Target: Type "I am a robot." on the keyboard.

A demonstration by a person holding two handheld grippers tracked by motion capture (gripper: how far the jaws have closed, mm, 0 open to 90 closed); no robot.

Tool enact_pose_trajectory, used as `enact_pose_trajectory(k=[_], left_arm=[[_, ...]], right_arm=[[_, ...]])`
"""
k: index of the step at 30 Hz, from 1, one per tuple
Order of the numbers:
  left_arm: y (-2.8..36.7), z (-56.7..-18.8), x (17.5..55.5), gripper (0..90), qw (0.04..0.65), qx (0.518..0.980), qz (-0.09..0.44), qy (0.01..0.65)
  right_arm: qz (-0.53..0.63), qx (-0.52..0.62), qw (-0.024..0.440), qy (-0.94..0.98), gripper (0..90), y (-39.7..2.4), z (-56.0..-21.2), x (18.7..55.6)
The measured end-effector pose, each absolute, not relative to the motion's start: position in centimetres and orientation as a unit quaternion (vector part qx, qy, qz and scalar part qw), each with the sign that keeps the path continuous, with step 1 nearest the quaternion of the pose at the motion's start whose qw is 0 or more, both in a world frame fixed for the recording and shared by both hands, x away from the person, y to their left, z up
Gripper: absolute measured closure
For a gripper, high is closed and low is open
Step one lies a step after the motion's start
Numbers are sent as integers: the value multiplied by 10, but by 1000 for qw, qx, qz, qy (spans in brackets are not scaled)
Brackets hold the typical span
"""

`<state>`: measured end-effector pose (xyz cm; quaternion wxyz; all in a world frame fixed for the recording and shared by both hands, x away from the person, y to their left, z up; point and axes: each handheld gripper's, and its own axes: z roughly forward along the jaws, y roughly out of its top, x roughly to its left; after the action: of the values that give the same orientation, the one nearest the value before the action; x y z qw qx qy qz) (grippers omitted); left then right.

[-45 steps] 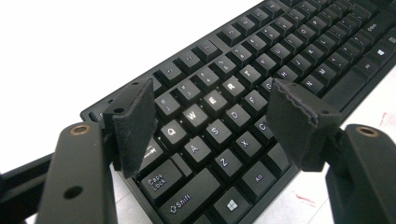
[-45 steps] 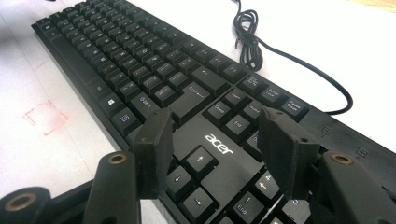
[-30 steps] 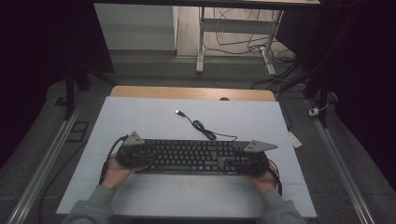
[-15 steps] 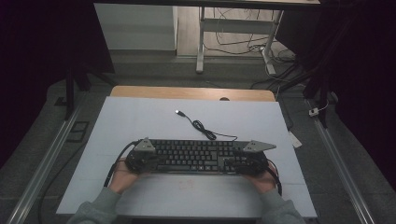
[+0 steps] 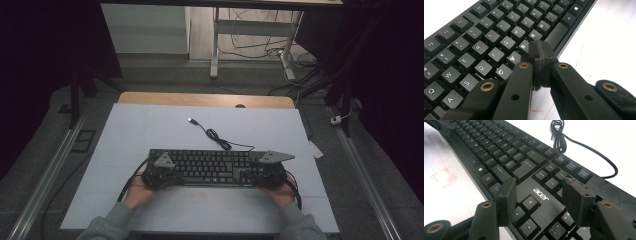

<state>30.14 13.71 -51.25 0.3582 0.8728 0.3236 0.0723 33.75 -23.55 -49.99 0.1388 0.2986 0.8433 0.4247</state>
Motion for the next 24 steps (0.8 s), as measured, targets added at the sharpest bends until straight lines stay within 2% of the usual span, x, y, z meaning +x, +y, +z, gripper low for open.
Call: enact_pose_trajectory(k=[24], left_arm=[[133,-519,302,890,340,879,87,324]], right_arm=[[420,299,140,845,455,-236,-500,338]])
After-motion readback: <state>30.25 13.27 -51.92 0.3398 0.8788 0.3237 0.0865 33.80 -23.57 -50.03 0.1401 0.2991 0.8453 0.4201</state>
